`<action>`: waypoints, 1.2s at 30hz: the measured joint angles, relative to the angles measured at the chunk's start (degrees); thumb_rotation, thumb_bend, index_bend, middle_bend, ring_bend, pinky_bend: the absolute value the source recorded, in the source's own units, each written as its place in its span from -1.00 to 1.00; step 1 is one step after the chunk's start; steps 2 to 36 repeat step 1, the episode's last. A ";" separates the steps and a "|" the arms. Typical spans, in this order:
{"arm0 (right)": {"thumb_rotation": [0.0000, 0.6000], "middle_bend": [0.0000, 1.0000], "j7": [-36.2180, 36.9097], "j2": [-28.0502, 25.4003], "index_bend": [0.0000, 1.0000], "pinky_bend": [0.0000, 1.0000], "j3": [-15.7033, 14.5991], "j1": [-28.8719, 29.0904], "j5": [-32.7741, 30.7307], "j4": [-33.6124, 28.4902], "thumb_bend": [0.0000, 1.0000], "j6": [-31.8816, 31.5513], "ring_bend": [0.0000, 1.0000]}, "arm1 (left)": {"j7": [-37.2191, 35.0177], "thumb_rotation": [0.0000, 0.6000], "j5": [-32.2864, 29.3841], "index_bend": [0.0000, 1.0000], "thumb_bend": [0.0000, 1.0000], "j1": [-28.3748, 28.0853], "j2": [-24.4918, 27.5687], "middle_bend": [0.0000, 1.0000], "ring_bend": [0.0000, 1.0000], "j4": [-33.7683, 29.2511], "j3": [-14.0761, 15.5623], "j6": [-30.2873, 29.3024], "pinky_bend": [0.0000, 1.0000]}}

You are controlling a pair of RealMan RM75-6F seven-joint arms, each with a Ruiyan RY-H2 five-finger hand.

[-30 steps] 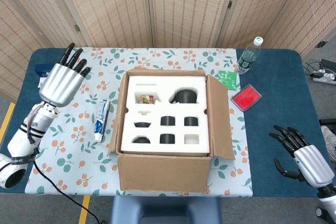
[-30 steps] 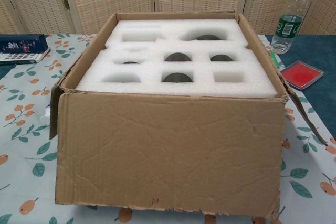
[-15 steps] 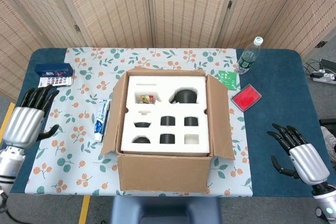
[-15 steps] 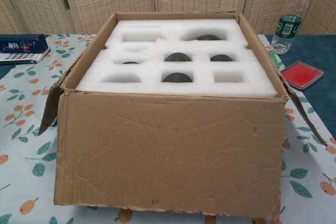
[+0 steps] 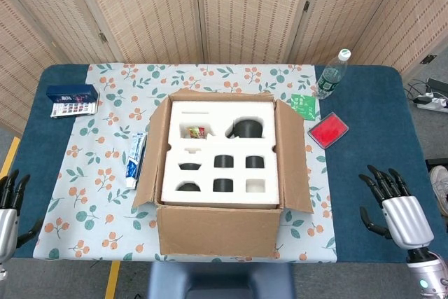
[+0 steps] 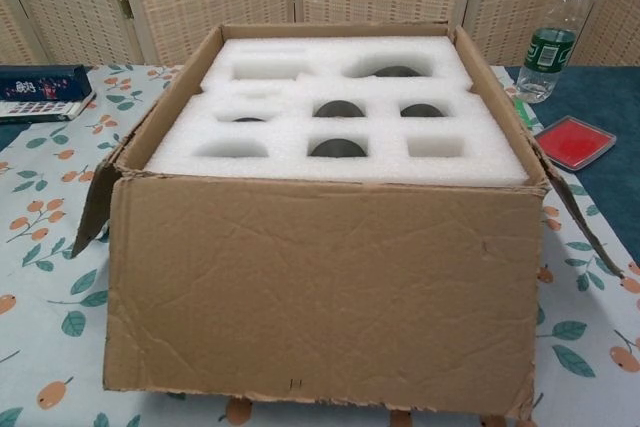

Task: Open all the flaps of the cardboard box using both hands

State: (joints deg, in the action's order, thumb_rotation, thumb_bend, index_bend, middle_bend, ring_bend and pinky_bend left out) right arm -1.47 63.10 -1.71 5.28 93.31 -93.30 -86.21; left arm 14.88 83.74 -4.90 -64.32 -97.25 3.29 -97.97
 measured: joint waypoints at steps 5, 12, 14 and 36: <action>0.38 -0.87 -0.40 0.10 -0.75 -0.93 0.01 -0.06 -0.01 -0.09 0.12 0.04 -0.78 | -1.12 1.00 0.49 -1.00 -0.41 0.24 -0.21 -1.00 -1.00 0.58 0.05 -0.14 -1.00; 0.38 -0.87 -0.40 0.10 -0.75 -0.93 0.01 -0.06 -0.01 -0.09 0.12 0.04 -0.78 | -1.12 1.00 0.49 -1.00 -0.41 0.24 -0.21 -1.00 -1.00 0.58 0.05 -0.14 -1.00; 0.38 -0.87 -0.40 0.10 -0.75 -0.93 0.01 -0.06 -0.01 -0.09 0.12 0.04 -0.78 | -1.12 1.00 0.49 -1.00 -0.41 0.24 -0.21 -1.00 -1.00 0.58 0.05 -0.14 -1.00; 0.38 -0.87 -0.40 0.10 -0.75 -0.93 0.01 -0.06 -0.01 -0.09 0.12 0.04 -0.78 | -1.12 1.00 0.49 -1.00 -0.41 0.24 -0.21 -1.00 -1.00 0.58 0.05 -0.14 -1.00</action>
